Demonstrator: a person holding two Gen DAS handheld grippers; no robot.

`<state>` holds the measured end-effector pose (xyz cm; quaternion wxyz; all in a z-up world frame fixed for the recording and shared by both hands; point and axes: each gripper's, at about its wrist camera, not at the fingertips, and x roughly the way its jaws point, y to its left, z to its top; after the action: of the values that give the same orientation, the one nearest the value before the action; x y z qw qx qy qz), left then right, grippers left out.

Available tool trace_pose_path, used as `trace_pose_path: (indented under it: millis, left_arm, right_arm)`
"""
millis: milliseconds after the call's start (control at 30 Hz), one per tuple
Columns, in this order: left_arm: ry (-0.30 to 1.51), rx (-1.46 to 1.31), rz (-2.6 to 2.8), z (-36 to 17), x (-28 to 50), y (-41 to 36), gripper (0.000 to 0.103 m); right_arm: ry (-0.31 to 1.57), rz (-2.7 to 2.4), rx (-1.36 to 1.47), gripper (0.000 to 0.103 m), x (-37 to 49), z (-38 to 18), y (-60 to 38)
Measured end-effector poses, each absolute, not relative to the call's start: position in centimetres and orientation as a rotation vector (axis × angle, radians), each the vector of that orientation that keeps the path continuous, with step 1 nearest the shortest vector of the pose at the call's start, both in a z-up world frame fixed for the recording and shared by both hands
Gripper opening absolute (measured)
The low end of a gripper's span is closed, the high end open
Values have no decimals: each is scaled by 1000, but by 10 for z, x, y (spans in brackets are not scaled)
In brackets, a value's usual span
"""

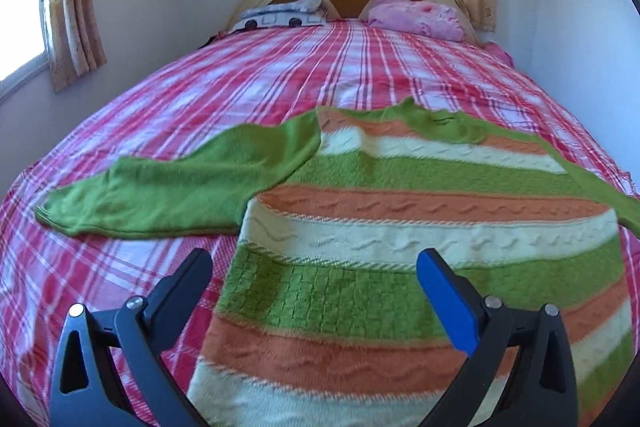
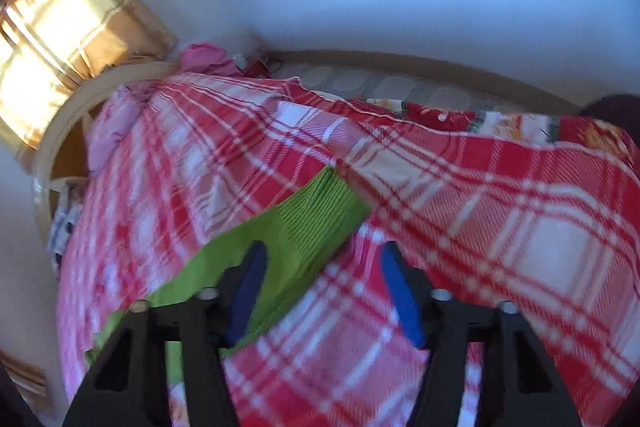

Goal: Fold small clothes
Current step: 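Grasp the green sleeve cuff with the right gripper and lift it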

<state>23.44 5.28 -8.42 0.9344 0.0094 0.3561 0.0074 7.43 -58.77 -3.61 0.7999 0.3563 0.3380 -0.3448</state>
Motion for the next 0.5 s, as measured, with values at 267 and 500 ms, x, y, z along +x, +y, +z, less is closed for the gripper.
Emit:
trace_pose_path:
  millis: [267,500]
  left_arm:
    - [822,-78,-6,-113,247,67,103]
    - [831,-111,-32,-116,246,69,103]
  right_arm:
    - [844,-817,631,14,116,-68,-592]
    - [820,-830,483,5,123,-39,-571]
